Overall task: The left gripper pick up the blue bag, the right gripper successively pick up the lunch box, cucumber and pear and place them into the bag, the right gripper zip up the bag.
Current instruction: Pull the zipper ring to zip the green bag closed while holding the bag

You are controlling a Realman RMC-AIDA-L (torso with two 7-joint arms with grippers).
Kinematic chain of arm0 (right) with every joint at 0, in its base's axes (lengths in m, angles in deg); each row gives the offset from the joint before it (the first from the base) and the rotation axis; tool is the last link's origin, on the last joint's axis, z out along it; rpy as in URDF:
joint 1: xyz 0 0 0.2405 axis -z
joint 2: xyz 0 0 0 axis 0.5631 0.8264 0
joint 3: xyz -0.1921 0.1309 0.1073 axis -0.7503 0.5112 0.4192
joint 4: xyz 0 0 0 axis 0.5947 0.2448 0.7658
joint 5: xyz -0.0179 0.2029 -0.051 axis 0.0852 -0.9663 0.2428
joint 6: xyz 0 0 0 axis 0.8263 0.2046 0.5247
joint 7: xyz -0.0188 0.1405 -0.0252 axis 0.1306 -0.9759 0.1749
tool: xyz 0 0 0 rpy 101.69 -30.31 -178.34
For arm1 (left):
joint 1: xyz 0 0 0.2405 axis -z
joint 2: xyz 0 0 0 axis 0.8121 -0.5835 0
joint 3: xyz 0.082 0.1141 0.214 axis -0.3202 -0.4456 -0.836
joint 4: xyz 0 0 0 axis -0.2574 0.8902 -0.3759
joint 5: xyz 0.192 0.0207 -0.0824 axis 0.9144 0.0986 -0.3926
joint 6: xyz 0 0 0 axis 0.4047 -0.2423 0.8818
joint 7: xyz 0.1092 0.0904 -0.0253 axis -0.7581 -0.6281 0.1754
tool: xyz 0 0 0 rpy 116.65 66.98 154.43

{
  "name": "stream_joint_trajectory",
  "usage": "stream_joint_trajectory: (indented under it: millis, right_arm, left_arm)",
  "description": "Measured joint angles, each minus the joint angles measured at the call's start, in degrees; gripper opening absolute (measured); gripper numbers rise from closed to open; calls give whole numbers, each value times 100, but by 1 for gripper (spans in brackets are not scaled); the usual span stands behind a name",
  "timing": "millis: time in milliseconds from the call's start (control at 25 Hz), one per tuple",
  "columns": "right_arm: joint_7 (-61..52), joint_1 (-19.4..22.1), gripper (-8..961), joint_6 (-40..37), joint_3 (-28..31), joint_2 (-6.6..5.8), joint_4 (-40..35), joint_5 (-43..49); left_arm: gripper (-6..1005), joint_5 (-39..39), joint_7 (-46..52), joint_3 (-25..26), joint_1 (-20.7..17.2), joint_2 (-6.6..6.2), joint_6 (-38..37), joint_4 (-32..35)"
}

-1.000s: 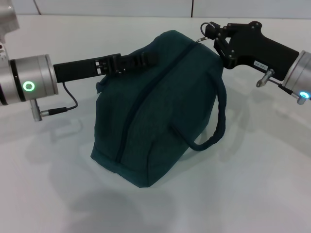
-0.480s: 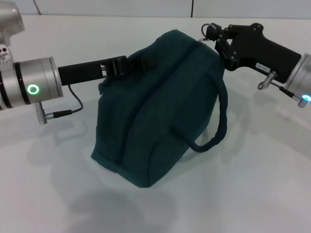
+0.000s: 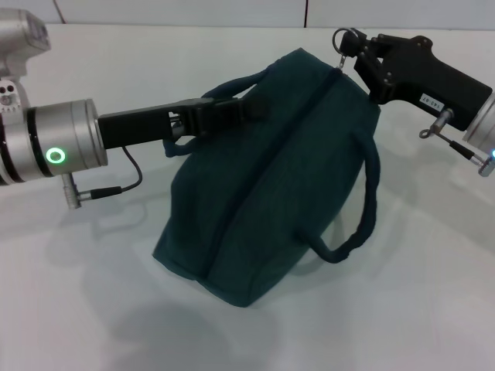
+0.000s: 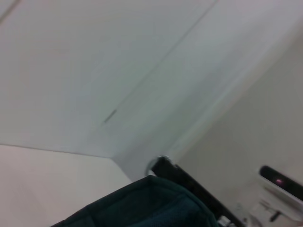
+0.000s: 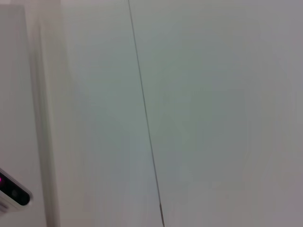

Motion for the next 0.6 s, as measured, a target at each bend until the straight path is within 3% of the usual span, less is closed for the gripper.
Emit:
stream_joint_trajectory:
  millis: [600]
  right_arm:
    - [-12, -41, 110, 43, -29, 22, 262, -61]
  left_arm:
    - [53, -695, -297, -65, -170, -11, -800, -3]
